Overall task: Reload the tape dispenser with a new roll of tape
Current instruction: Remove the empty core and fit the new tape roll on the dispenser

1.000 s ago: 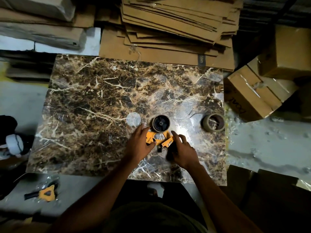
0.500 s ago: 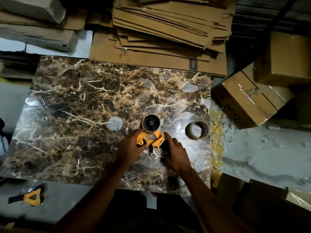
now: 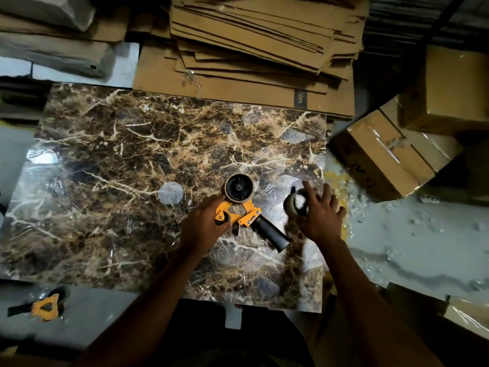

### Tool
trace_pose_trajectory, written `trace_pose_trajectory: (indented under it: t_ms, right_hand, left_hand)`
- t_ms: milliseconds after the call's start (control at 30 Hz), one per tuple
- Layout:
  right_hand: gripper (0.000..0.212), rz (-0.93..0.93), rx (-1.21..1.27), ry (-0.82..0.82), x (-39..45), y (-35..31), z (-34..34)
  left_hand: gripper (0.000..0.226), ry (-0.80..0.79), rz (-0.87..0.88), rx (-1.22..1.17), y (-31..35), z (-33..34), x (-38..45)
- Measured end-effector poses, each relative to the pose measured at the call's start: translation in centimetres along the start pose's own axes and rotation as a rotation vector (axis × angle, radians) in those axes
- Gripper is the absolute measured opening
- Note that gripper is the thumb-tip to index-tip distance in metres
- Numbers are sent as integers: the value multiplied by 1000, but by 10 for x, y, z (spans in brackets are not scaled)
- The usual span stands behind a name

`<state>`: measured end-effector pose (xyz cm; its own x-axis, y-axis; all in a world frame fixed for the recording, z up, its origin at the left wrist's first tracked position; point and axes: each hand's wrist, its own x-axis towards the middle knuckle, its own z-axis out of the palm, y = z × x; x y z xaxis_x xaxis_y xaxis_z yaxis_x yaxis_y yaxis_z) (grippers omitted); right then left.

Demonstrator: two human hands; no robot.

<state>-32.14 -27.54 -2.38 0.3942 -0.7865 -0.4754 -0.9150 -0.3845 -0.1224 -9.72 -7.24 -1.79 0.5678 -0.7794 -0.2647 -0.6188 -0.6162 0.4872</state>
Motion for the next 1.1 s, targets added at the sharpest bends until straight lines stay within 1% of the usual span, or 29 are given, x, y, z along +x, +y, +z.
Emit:
trace_pose_trajectory:
  t_ms: [167, 300, 467, 533, 600, 633, 667, 733, 833, 967, 1033, 1100]
  right_hand:
    - [85, -27, 45, 29, -1, -22, 6]
    - [84, -62, 48, 52, 7, -51, 7]
    - [84, -73, 75, 34, 16, -84, 6]
    - [78, -106, 125, 133, 11, -98, 3]
    - [68, -165, 230, 254, 6, -116, 1]
    - [64, -192, 278, 284, 5, -127, 0]
    - [63, -210, 316, 274, 5, -138, -1]
    - [67, -221, 363, 181, 7, -160, -2]
    - [75, -218, 381, 64, 12, -181, 2]
    - [75, -166, 413, -21, 15, -192, 10]
    - [73, -142, 464, -30, 17, -195, 11]
    - [67, -142, 485, -47, 19, -195, 9]
  left_hand:
    - [76, -10, -2, 70, -2, 1, 1]
    - [74, -32, 0, 54, -13, -6, 3]
    - [66, -21, 29, 68, -28, -19, 6]
    - [63, 36, 62, 98, -30, -24, 10]
    - [59, 108, 103, 124, -29, -30, 21]
    - [57, 121, 119, 110, -28, -33, 29]
    - [56, 118, 131, 88, -26, -35, 39]
    - [59, 77, 152, 84, -21, -36, 59]
    - [64, -48, 197, 113, -16, -33, 83]
    - [75, -182, 250, 118, -19, -26, 102]
    - [79, -202, 288, 196, -19, -24, 107]
    - [81, -173, 355, 315, -17, -23, 112]
